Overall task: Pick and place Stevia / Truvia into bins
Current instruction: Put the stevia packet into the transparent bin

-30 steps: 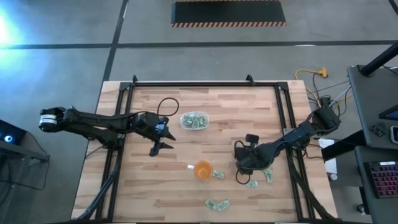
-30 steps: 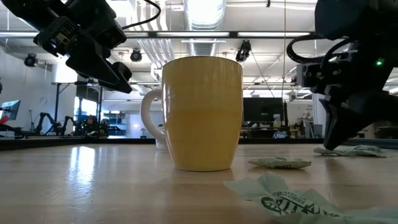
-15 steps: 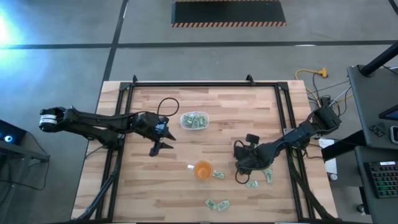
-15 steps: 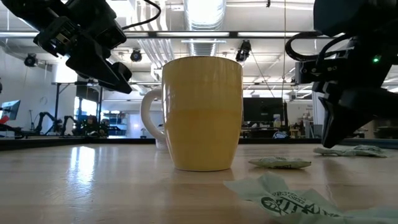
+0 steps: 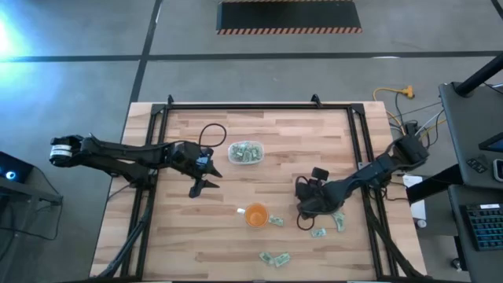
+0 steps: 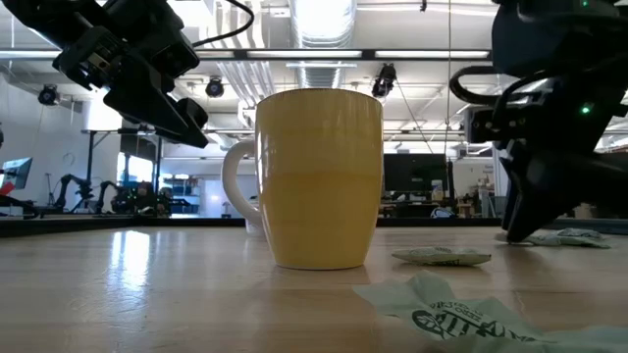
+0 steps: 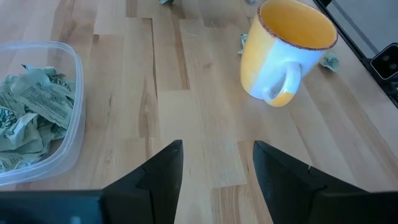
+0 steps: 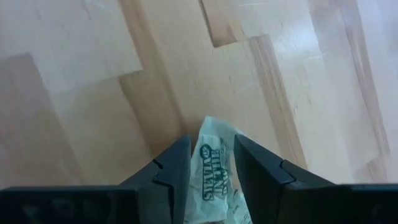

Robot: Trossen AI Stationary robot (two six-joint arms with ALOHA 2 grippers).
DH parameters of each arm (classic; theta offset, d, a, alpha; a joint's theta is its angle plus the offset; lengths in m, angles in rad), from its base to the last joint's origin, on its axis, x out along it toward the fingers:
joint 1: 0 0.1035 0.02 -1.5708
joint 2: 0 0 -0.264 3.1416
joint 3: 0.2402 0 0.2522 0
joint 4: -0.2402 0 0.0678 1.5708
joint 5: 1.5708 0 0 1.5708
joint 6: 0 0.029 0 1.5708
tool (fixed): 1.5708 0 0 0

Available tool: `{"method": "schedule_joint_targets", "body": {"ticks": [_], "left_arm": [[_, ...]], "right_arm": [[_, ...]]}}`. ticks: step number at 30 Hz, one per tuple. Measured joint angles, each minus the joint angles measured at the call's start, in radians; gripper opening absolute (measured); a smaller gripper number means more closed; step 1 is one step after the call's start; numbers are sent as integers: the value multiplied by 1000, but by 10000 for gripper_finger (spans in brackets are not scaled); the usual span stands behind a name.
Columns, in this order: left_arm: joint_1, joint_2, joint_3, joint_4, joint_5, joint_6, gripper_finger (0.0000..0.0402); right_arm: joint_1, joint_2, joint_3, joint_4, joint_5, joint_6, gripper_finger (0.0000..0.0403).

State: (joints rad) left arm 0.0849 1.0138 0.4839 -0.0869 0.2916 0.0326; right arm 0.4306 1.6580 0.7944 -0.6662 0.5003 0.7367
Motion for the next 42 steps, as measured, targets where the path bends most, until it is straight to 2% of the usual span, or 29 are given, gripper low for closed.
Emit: {"method": "schedule_joint_targets", "body": {"ticks": [7, 16, 25, 32, 37, 42], "left_arm": [[0, 0, -1, 0, 0, 0, 178], [0, 0, -1, -1, 0, 0, 178], [0, 0, -1, -1, 0, 0, 178], [0, 0, -1, -1, 0, 0, 178], [0, 0, -1, 0, 0, 0, 178], [0, 0, -1, -1, 0, 0, 178]], "right_arm": [[-9, 6, -6, 0, 0, 16, 106], [-9, 6, -8, -3, -4, 1, 14], [-8, 6, 3, 1, 4, -40, 9], [-8, 5, 43, 1, 73, -102, 9], [-9, 5, 92, 3, 171, -169, 8], [-29, 4, 114, -24, 180, -99, 9]]}}
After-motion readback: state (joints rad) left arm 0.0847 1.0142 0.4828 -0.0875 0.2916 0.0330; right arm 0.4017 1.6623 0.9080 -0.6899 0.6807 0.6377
